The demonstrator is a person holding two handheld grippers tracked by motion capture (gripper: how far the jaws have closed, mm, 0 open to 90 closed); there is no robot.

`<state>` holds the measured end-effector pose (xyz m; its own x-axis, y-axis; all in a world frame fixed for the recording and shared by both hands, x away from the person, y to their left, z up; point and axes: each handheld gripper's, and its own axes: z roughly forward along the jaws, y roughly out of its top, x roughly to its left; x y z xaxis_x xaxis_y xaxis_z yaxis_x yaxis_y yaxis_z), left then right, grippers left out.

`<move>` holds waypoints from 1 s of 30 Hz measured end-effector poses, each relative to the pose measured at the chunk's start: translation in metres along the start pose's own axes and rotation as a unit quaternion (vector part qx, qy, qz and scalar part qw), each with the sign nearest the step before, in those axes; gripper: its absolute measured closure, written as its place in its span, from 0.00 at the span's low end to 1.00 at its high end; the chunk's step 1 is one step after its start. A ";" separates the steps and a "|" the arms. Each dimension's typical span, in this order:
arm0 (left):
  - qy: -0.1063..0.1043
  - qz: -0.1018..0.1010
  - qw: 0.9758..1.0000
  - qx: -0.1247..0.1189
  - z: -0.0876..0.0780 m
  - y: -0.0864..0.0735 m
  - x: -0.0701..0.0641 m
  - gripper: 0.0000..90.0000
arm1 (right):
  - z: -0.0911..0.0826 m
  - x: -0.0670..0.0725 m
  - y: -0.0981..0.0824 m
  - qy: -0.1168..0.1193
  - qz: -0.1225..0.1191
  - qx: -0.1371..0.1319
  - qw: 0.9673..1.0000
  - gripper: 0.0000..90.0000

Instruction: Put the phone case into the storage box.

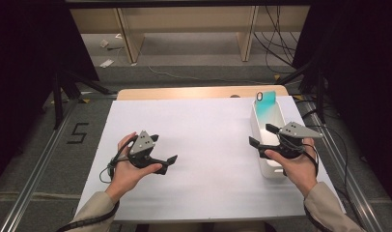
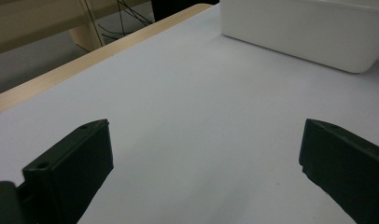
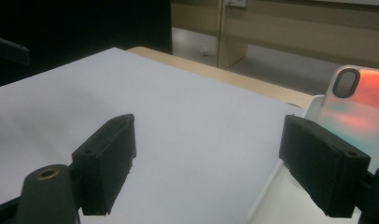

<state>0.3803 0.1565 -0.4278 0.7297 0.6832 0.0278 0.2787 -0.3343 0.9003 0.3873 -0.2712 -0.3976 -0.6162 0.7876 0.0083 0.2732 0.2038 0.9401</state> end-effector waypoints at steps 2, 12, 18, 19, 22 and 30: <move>0.000 0.000 1.000 0.000 0.000 0.000 0.000 0.02 | 0.000 0.000 -0.001 0.001 0.002 0.001 1.000 0.22; 0.001 -0.001 1.000 0.000 0.000 0.000 0.000 0.02 | -0.001 0.000 -0.003 0.004 0.001 0.002 1.000 0.22; 0.000 -0.002 1.000 0.001 0.000 0.000 0.001 0.02 | -0.001 0.000 -0.005 0.004 0.003 0.003 1.000 0.22; 0.000 -0.001 1.000 0.001 0.000 0.000 0.001 0.02 | -0.001 0.000 -0.005 0.005 0.003 0.004 1.000 0.22; 0.000 -0.001 1.000 0.001 0.000 0.000 0.001 0.02 | 0.000 0.001 -0.005 0.006 0.002 0.004 1.000 0.22; 0.000 0.000 1.000 0.001 0.000 0.000 0.001 0.03 | 0.000 0.001 -0.005 0.006 0.003 -0.001 1.000 0.22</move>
<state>0.3811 0.1573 -0.4279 0.7300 0.6830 0.0269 0.2801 -0.3349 0.8997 0.3853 -0.2717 -0.4019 -0.6231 0.7820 0.0170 0.2745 0.1983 0.9409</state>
